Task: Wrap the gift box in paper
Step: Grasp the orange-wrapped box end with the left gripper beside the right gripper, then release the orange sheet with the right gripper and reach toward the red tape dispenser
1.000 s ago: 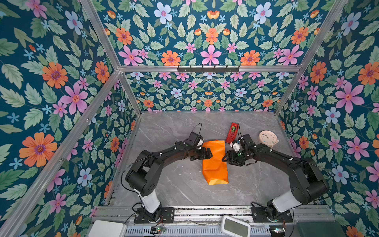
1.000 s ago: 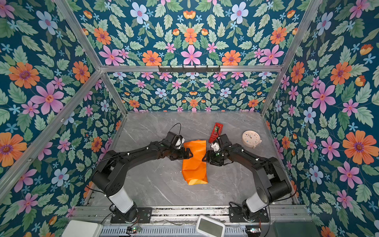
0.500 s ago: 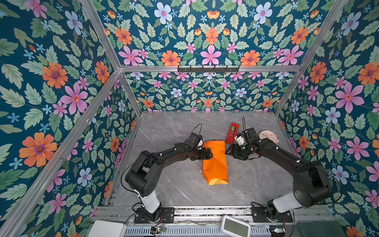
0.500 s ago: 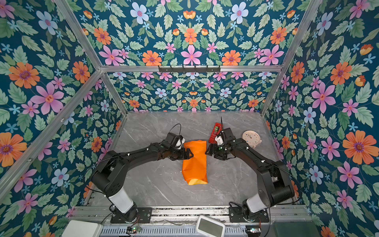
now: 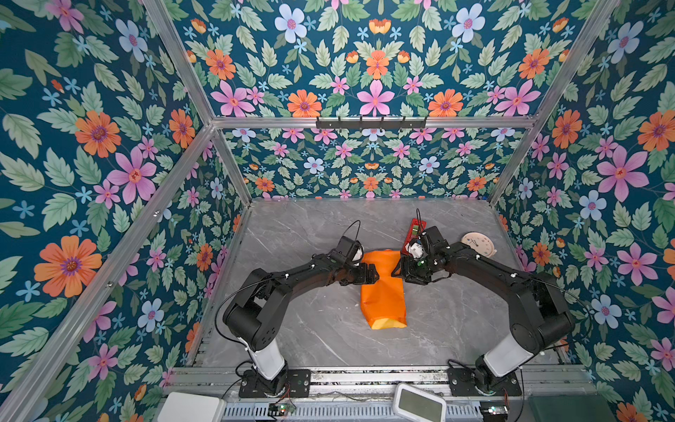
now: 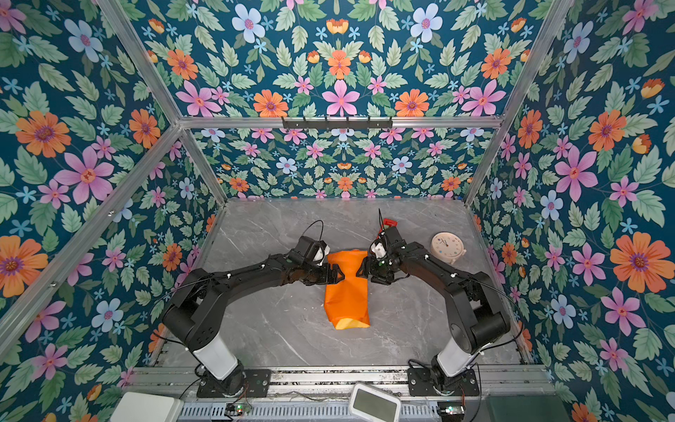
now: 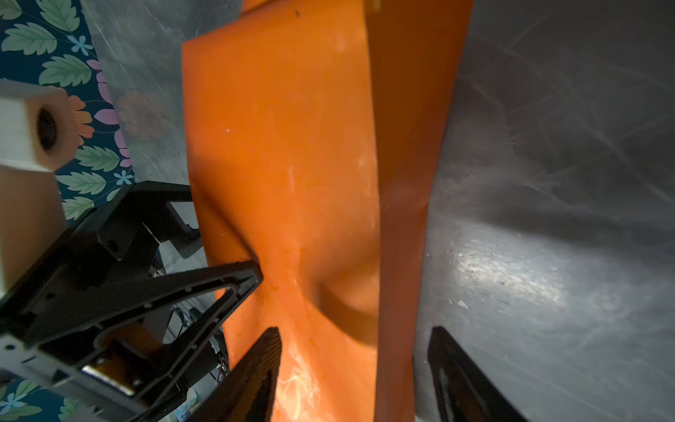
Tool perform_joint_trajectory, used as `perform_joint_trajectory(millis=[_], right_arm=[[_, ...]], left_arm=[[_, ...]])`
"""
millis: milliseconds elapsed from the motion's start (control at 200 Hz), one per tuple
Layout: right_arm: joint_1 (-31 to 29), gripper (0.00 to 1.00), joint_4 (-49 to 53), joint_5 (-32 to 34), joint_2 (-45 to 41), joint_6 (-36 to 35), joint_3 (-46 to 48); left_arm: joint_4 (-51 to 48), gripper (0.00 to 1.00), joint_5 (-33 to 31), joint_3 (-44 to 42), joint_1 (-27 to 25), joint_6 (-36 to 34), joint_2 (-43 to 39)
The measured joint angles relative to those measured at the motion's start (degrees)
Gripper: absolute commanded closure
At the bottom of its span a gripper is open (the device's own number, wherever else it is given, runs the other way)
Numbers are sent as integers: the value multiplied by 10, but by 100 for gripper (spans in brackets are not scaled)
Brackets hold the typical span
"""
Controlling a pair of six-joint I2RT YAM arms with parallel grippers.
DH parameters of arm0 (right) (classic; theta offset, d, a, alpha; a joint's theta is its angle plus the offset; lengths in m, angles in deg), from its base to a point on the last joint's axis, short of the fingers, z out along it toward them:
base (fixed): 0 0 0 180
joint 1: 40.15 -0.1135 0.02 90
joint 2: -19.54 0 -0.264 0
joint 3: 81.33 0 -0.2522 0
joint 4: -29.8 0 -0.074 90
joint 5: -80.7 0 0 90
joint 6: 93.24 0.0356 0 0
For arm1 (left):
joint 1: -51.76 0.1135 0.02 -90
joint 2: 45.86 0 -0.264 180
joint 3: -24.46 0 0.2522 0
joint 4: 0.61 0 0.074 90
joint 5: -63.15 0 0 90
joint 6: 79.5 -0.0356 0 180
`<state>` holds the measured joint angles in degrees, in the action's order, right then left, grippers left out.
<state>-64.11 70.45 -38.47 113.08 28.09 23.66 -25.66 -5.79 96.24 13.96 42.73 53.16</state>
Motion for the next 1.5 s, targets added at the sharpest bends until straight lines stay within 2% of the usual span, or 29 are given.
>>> perform_joint_trajectory(millis=[550,920,1065,1295,1500], right_arm=[[-38,43,2,21,31,15,-30],[-55,43,-9,13,52,32,-51],[-54,39,2,14,53,31,-63],[3,36,11,11,10,10,-56],[113,40,23,-13,-31,0,-52]], left_arm=[[2,9,-16,-5,0,0,-10],[8,10,-46,-30,10,4,-33],[11,10,-48,-35,10,5,-34],[3,10,-47,-25,10,-2,-29],[-5,11,-47,-23,10,-7,-27]])
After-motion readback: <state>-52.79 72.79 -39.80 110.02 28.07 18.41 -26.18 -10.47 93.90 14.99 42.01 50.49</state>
